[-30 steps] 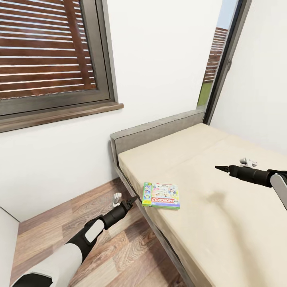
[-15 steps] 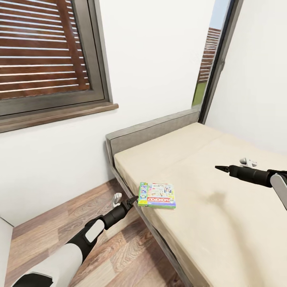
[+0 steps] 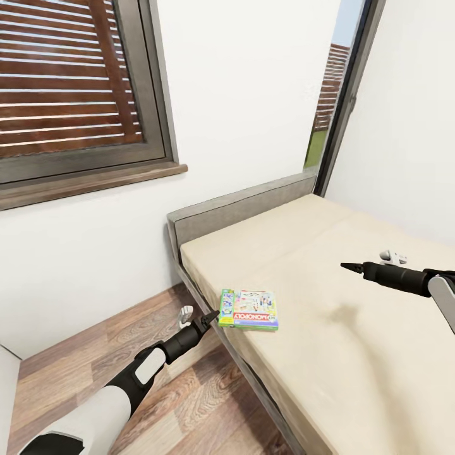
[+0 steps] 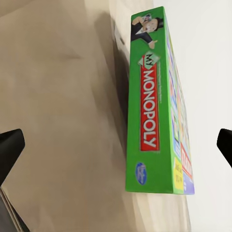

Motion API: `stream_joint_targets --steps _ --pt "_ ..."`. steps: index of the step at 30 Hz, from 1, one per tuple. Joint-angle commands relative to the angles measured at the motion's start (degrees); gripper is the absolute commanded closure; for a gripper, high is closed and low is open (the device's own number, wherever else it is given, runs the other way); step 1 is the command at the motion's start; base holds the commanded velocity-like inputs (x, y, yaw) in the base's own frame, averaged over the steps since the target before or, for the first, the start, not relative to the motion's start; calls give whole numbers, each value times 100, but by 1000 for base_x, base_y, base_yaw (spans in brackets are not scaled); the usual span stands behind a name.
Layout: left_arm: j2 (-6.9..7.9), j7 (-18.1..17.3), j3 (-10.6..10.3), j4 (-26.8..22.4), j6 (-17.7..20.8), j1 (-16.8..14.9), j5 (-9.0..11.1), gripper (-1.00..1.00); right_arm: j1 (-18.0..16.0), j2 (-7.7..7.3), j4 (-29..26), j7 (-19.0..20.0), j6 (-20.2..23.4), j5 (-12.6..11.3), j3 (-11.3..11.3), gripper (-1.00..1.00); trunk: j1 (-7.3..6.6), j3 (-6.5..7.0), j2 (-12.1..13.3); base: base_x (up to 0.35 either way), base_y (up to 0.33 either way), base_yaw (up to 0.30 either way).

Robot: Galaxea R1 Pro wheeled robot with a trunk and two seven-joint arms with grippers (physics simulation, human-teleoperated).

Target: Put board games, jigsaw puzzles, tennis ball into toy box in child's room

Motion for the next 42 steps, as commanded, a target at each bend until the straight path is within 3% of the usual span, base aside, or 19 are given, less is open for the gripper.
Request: stream_joint_targets --steps 1,22,42 --pt "2 -5 -19 1 49 -4 60 -100 -3 0 -1 27 29 14 -9 -100 -1 -5 -2 0 0 -4" --pt "-64 -2 -19 1 49 -2 46 -100 5 7 -70 27 30 9 -1 -100 -1 -5 -2 0 0 -90" --pt "-68 -2 -17 1 49 -2 46 -100 227 10 -424 27 29 9 -9 -100 -1 -5 -2 0 0 -37"
